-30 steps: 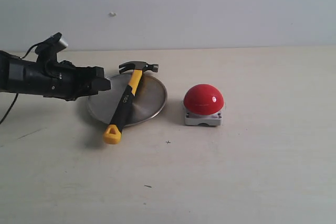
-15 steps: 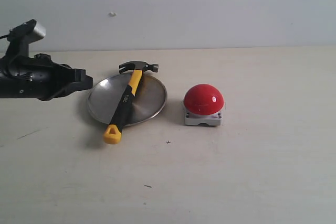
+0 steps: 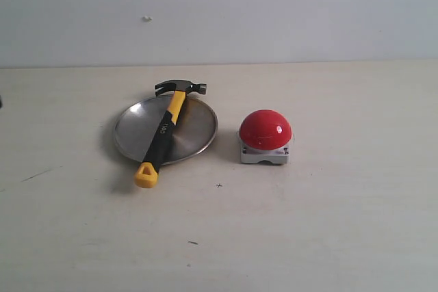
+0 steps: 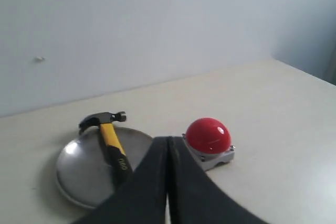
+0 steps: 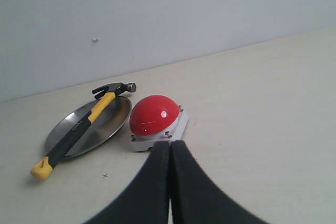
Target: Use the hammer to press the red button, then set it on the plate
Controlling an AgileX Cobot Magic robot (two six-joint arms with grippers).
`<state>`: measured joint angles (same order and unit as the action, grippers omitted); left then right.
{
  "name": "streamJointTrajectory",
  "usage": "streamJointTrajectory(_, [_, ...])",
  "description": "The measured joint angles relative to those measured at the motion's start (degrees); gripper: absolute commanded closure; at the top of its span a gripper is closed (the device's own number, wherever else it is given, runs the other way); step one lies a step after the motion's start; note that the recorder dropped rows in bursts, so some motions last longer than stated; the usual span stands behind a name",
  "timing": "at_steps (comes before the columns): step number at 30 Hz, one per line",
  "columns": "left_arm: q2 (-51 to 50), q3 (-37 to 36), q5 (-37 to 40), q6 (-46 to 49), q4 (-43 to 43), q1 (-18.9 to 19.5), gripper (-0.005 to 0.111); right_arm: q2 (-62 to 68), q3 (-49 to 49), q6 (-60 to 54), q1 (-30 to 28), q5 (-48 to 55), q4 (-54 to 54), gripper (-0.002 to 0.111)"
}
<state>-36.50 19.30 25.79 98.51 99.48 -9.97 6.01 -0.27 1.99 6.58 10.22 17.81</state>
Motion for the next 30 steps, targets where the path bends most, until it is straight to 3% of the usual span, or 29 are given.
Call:
streamJointTrajectory(4, [9.8,-4.8,-2.6,-0.3,0.0,0.0,0.107,0.0,0.0,0.0,0.0,0.0,0.0,0.108])
streamJointTrajectory(7, [14.0,-6.2,-4.0,-7.6,-4.6,0.0,0.107,0.0,0.0,0.0,0.0,0.0,0.0,0.108])
streamJointTrajectory(16, [28.3,-6.6,-12.0,-63.5,-53.7,0.0,0.107,0.0,0.0,0.0,0.0,0.0,0.0,0.108])
streamJointTrajectory(18, [30.8,-7.2,-12.4,-74.2,-60.2,0.0,0.107,0.0,0.0,0.0,0.0,0.0,0.0,0.108])
streamJointTrajectory(21, [34.0,-9.3,-12.8,-81.9,-63.7,0.0,0.107,0.0,0.0,0.0,0.0,0.0,0.0,0.108])
streamJointTrajectory(26, [36.1,-14.9,-15.7,-85.1,-67.8,0.0,0.107,0.0,0.0,0.0,0.0,0.0,0.0,0.108])
streamJointTrajectory(30, [36.1,-18.4,-18.7,-91.7,-80.3,0.0,0.107,0.0,0.0,0.0,0.0,0.0,0.0,0.108])
